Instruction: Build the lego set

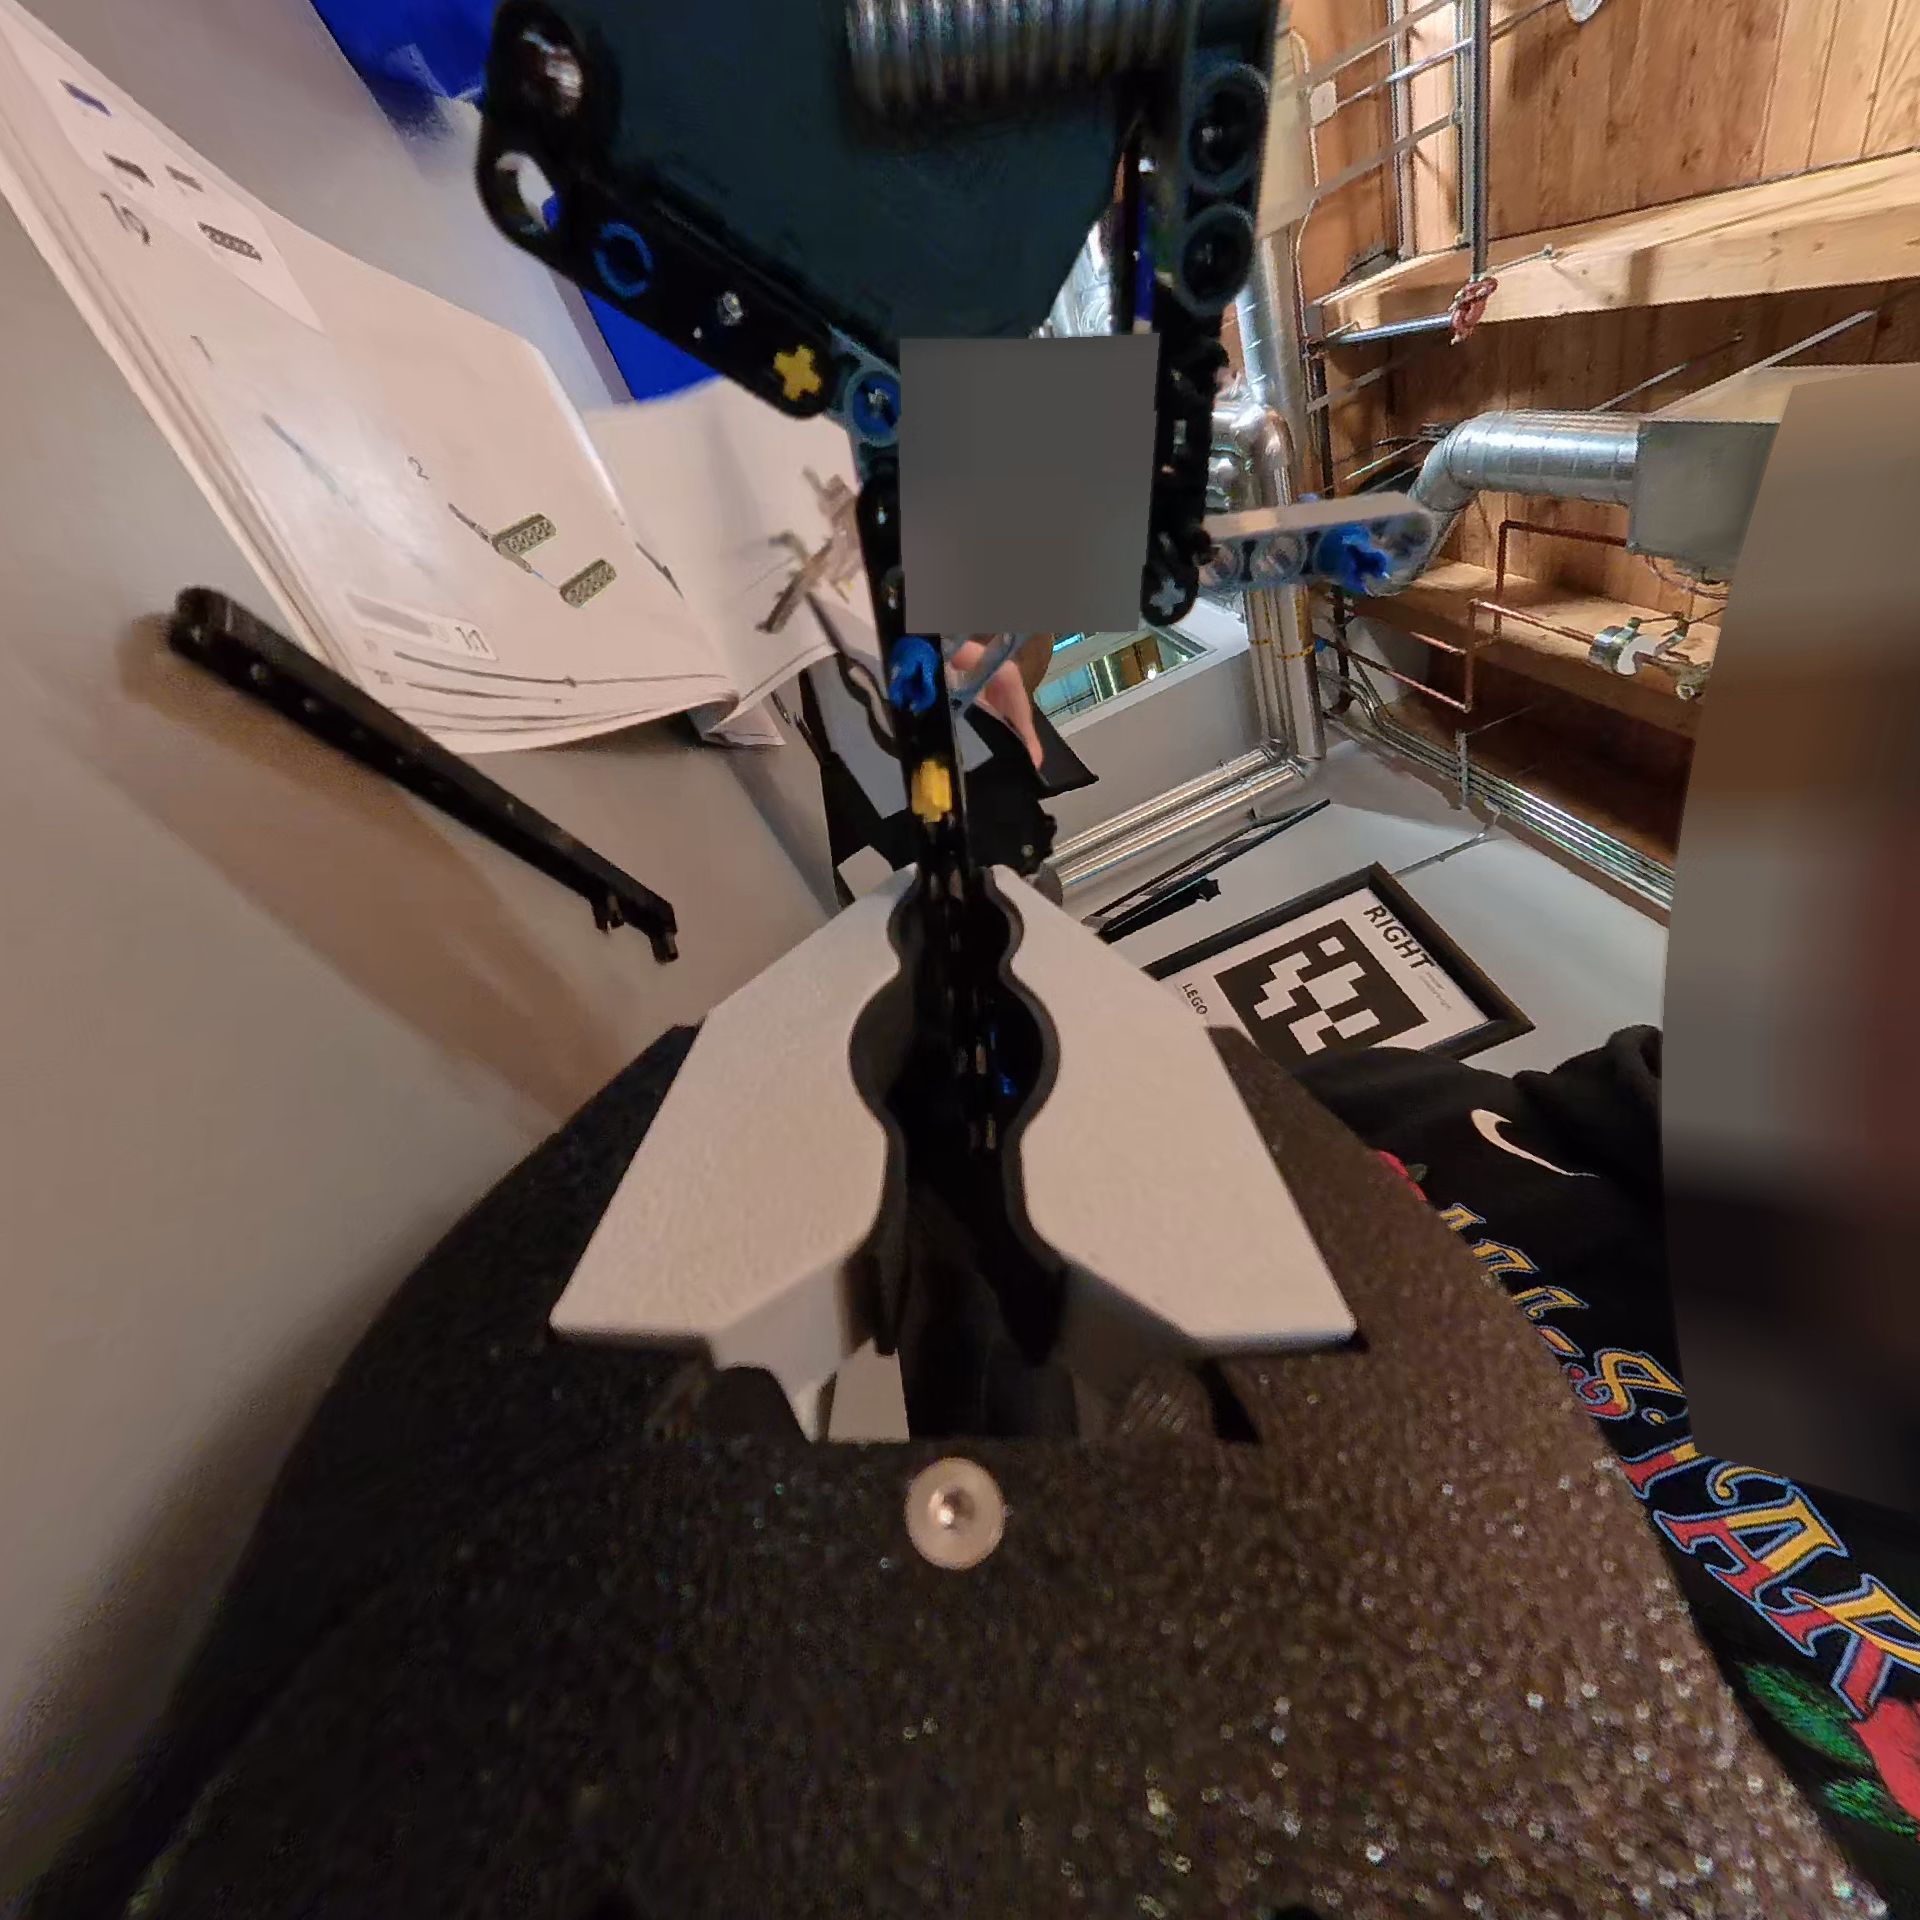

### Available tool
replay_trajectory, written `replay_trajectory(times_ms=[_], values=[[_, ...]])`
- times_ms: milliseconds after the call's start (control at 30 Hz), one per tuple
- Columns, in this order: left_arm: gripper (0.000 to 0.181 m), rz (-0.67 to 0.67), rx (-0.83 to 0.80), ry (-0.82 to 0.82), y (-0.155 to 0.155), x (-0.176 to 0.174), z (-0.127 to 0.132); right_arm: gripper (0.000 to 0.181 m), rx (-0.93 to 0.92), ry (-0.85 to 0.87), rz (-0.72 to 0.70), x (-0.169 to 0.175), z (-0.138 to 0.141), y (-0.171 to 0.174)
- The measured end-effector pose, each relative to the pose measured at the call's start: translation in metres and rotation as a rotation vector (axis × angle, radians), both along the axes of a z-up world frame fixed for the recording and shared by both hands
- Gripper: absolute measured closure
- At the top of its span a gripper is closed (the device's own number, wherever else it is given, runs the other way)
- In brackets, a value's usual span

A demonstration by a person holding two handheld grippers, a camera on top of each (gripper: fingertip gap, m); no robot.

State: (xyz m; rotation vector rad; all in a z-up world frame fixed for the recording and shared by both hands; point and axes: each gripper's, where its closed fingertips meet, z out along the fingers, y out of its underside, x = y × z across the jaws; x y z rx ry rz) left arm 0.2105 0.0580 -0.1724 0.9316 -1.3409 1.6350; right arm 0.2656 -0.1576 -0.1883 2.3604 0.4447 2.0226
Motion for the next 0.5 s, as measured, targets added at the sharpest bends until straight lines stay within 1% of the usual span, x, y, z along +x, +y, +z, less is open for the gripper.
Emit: replay_trajectory(times_ms=[100,200,233,300,333,400,467,500], values=[[0.175,0.007,-0.009,0.013,0.002,0.002,-0.002,0.181,-0.043,-0.134,0.143,0.005,0.018,0.052],[0.175,0.005,-0.024,0.028,0.003,0.003,-0.002,0.18,-0.117,-0.159,0.242,0.016,0.01,0.097],[0.174,0.003,-0.026,0.028,0.003,0.003,-0.002,0.176,-0.152,-0.143,0.266,0.02,0.002,0.109],[0.174,0.001,-0.022,0.026,0.002,0.002,-0.002,0.158,-0.224,-0.12,0.304,0.025,-0.015,0.129],[0.174,-0.001,-0.021,0.026,0.002,0.002,-0.002,0.157,-0.229,-0.134,0.328,0.025,-0.017,0.138],[0.174,-0.005,-0.019,0.023,0.002,0.001,-0.002,0.153,-0.251,-0.096,0.356,0.021,-0.03,0.151],[0.174,-0.007,-0.02,0.022,0.002,0.001,-0.002,0.151,-0.219,-0.106,0.378,0.014,-0.028,0.16],[0.174,-0.007,-0.02,0.023,0.002,0.001,-0.002,0.15,-0.183,-0.095,0.368,0.011,-0.027,0.161]])
